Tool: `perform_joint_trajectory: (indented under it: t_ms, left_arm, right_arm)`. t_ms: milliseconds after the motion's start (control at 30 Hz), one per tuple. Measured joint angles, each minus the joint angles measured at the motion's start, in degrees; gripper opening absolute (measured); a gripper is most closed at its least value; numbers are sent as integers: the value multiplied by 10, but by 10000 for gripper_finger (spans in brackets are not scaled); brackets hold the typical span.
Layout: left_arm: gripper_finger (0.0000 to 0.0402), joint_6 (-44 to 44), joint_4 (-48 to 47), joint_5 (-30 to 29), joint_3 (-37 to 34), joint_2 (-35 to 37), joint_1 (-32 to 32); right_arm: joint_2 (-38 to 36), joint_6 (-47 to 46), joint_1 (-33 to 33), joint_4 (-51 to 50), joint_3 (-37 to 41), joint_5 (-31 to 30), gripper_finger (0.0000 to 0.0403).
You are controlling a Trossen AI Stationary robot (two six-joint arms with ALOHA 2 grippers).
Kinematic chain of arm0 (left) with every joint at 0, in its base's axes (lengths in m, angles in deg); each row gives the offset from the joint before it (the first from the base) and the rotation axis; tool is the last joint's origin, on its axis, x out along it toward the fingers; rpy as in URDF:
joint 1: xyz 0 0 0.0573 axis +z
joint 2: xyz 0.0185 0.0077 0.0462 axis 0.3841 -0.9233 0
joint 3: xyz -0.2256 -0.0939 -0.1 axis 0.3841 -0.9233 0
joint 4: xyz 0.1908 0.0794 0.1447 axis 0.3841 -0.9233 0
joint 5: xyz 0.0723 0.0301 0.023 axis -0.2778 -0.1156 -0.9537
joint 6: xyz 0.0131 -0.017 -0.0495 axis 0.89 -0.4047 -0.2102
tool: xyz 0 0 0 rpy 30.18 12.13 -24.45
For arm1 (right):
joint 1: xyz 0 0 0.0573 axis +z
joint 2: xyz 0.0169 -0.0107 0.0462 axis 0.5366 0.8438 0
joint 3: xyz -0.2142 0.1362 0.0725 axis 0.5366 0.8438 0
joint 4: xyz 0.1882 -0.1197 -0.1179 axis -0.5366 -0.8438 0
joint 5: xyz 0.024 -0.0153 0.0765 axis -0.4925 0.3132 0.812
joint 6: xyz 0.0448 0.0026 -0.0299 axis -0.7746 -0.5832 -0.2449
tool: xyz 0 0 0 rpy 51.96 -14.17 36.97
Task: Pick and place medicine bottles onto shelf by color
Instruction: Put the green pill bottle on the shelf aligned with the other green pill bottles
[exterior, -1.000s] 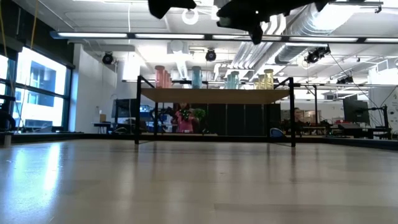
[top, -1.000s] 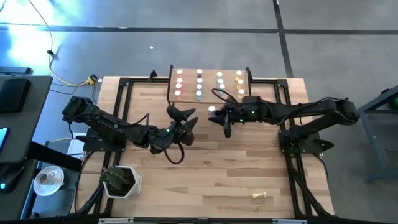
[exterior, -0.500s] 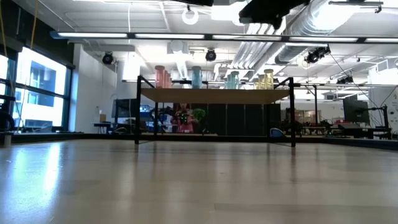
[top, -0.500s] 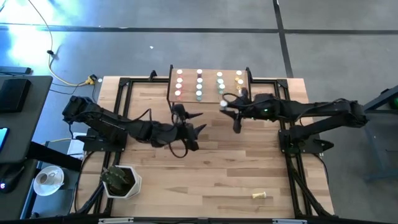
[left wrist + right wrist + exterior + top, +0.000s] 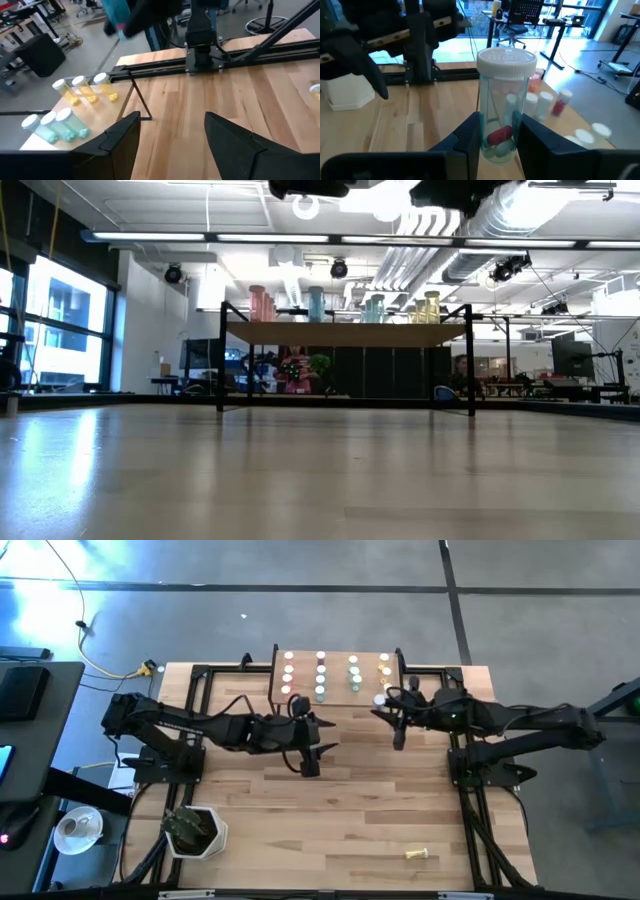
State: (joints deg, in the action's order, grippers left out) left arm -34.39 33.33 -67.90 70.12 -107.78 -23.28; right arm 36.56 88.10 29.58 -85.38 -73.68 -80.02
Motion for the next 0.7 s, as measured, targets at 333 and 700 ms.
perform_joint_trajectory:
  t_ms: [333,700]
  left_arm:
    - [211,-25,28,53,0,0,0]
    - [211,-45,70,71,0,0,-1]
  right_arm:
    - [0,-60,0,201,125,81,94]
    - [77,-64,65,339,151,93,94]
